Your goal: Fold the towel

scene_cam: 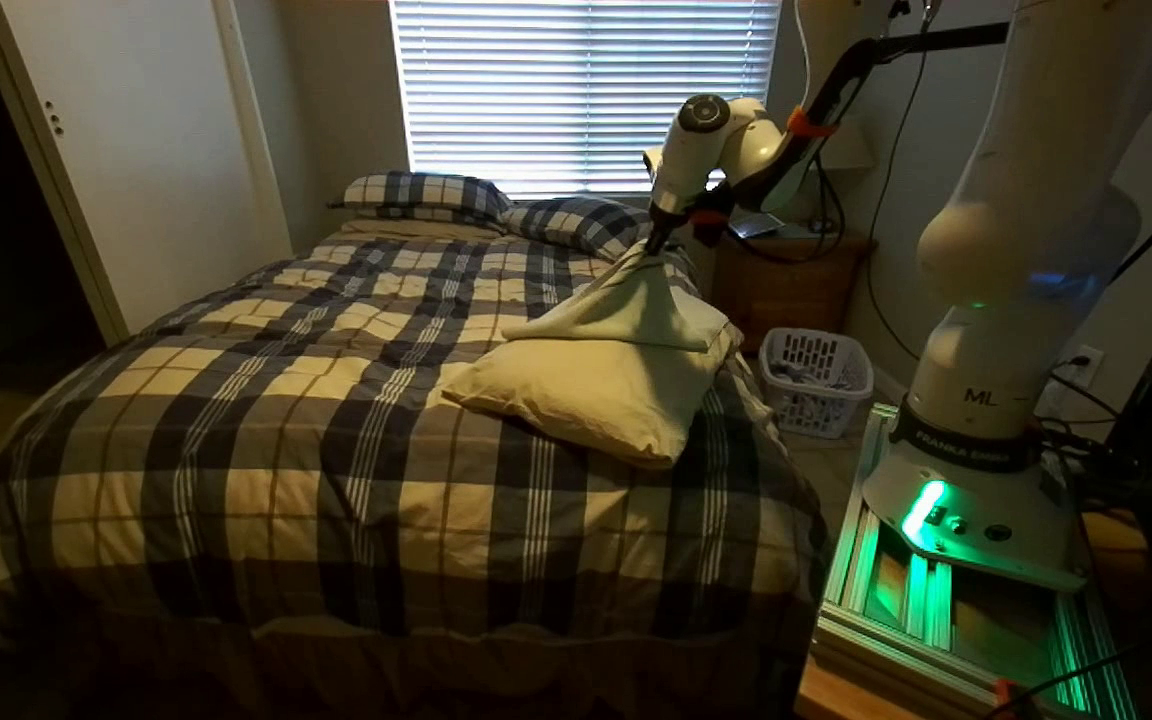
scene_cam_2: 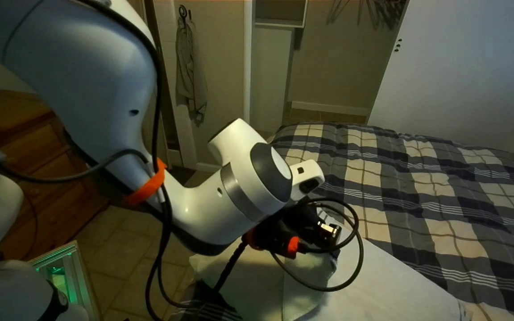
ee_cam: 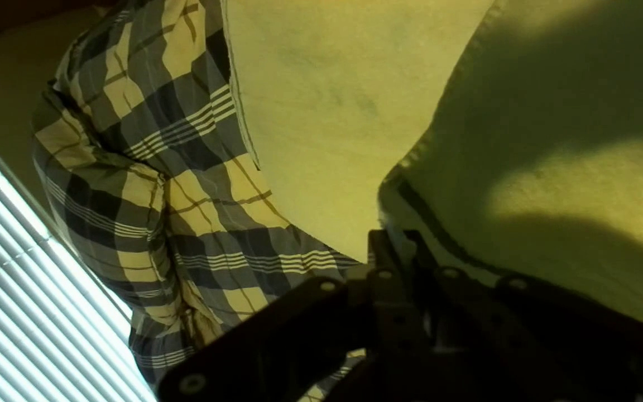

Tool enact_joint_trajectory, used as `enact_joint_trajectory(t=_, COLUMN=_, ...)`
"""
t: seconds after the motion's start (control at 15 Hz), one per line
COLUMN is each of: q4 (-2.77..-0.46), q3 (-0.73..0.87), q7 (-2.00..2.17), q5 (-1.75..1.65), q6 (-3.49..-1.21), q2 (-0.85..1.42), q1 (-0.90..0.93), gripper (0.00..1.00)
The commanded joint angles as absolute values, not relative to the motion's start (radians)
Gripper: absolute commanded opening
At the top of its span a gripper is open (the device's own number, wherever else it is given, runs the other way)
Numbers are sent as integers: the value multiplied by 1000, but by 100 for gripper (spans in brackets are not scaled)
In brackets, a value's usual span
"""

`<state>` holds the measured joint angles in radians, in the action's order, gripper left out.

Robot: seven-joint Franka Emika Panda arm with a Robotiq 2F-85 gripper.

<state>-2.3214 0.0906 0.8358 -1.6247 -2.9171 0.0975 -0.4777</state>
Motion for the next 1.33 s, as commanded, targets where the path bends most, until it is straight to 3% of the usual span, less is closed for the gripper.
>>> enact_joint_trajectory(t=0.0, q4=-2318, q3=91, q7=837, q5=-1625, q6=-2918, q2=103, q1=-478, gripper=8)
enact_joint_trajectory(t=0.27, q4=-2317, q3=91, q7=837, q5=-1625, q6=-2919, q2=104, q1=-478, gripper=8)
enact_joint_trajectory(t=0.33, q4=-2300, q3=93, q7=843, q5=-1619, q6=-2924, q2=111, q1=-481, gripper=2)
enact_joint_trajectory(t=1.07, q4=-1988, q3=128, q7=834, q5=-1516, q6=-2977, q2=244, q1=-524, gripper=2)
enact_joint_trajectory(t=1.13, q4=-2060, q3=127, q7=843, q5=-1535, q6=-2938, q2=176, q1=-515, gripper=8)
enact_joint_trajectory(t=1.27, q4=-2025, q3=127, q7=843, q5=-1535, q6=-2945, q2=214, q1=-516, gripper=8)
